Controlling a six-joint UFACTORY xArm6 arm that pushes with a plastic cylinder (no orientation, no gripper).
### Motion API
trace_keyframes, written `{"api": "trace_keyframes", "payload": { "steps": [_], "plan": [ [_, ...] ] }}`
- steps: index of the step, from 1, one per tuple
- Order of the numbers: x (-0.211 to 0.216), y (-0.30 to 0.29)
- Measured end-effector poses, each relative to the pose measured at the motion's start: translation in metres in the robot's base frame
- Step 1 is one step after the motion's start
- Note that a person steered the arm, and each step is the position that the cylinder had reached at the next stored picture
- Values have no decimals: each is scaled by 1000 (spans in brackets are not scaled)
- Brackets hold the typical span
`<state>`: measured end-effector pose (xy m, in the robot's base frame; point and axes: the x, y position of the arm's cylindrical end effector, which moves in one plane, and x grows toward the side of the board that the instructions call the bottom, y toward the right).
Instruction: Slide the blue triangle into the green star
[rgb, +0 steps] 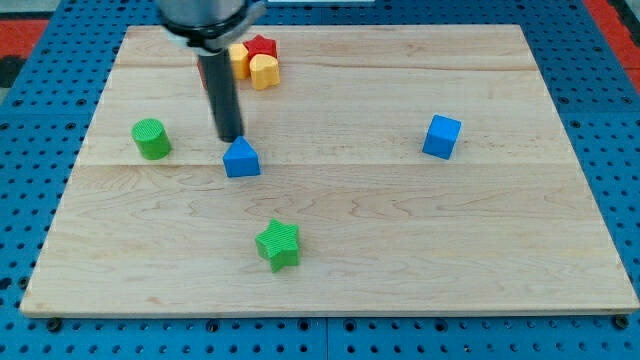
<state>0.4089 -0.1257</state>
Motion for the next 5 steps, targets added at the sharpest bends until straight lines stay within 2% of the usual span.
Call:
{"api": "trace_keyframes", "payload": {
  "steps": [1, 2, 3, 4, 5],
  "plan": [
    [52, 13],
    [36, 27],
    [-9, 20],
    [-4, 55],
    [46, 58]
  ]
}}
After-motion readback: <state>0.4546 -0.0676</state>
